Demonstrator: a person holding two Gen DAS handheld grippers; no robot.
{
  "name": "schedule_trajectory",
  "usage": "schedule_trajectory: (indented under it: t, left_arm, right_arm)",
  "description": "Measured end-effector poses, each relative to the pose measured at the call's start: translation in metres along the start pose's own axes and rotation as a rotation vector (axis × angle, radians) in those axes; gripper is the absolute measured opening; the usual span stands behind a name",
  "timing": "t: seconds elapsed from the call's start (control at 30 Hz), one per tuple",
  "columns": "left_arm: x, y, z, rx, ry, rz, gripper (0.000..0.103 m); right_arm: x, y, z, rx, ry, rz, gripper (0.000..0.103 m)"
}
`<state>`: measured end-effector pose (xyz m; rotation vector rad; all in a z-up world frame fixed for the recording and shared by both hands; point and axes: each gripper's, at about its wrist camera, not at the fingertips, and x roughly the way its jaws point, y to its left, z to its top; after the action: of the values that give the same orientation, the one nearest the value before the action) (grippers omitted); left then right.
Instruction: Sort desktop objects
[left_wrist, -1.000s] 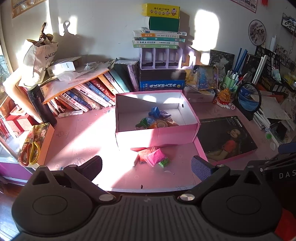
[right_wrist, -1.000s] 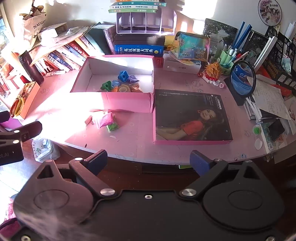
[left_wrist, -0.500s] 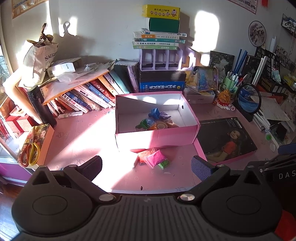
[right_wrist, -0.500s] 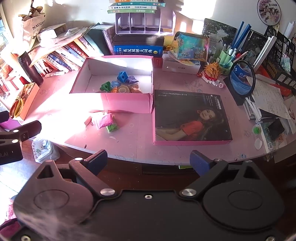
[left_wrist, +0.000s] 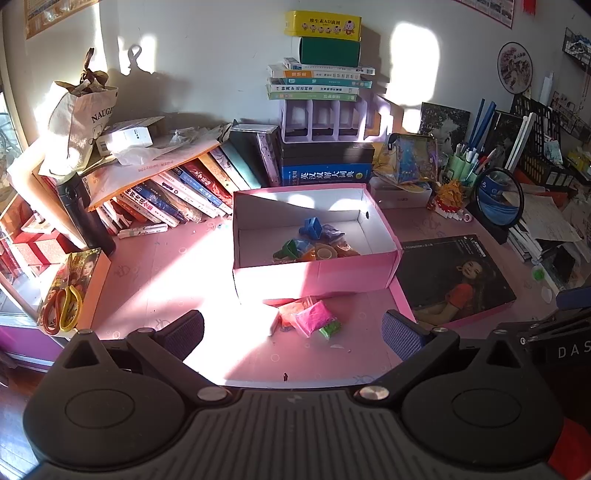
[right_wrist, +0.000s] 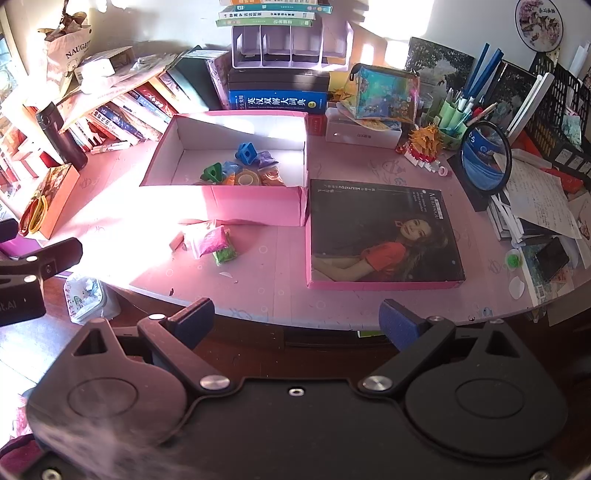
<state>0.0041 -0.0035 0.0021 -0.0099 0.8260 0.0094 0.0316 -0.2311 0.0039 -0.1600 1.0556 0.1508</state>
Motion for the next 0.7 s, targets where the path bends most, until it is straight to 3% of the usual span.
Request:
schedule_trajectory:
  t: [0.7]
  left_arm:
    - [0.001,-0.0052,-0.0005,0.003,-0.002,-0.001,0.103]
  right_arm:
    - [-0.0001,-0.0007,0.0029,-0.005,0.003,0.007,0.096]
